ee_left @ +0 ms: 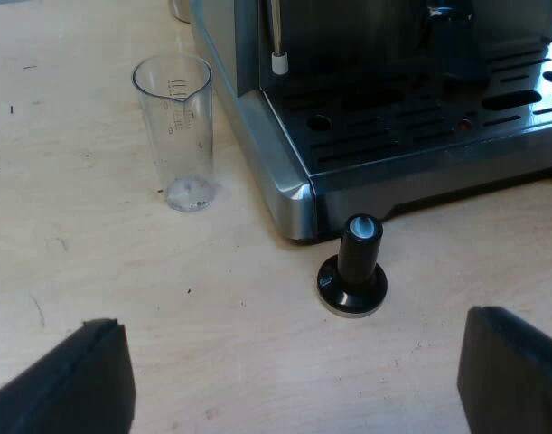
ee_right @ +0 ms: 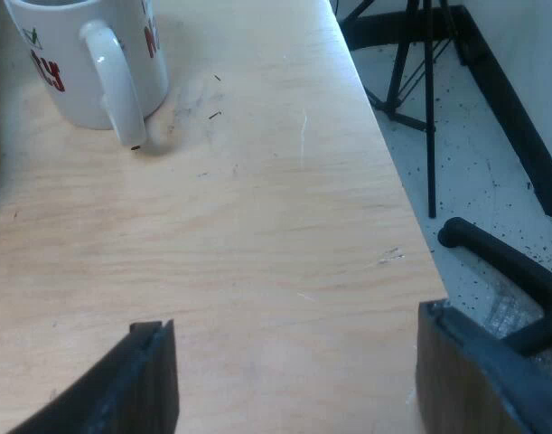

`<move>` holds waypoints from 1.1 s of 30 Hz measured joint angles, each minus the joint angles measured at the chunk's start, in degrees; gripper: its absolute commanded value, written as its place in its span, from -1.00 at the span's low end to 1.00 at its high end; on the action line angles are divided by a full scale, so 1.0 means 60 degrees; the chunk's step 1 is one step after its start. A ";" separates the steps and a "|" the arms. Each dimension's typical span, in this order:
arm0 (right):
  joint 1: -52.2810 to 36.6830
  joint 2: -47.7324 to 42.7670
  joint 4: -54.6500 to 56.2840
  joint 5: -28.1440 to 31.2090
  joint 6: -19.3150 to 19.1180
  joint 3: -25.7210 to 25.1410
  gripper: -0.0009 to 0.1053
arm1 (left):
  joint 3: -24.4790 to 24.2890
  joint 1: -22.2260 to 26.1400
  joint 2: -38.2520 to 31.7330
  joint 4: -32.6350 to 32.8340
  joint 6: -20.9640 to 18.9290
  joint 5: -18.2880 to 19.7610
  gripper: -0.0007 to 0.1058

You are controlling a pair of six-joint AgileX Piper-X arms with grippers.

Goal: Place mug into machine

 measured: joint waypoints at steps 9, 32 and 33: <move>0.0000 0.0000 0.0000 0.0020 0.0000 0.0000 0.13 | 0.0000 0.0000 0.0000 0.0000 0.0000 0.0000 0.51; 0.0000 0.1735 0.0261 -0.0867 -0.0416 -0.1851 0.13 | -0.0480 -0.1862 0.1458 -0.1576 -0.0687 0.0837 0.51; 0.0000 0.1807 0.0261 -0.1026 -0.0488 -0.1953 0.13 | -0.0494 -0.1927 0.1518 -0.1644 -0.0753 0.0892 0.51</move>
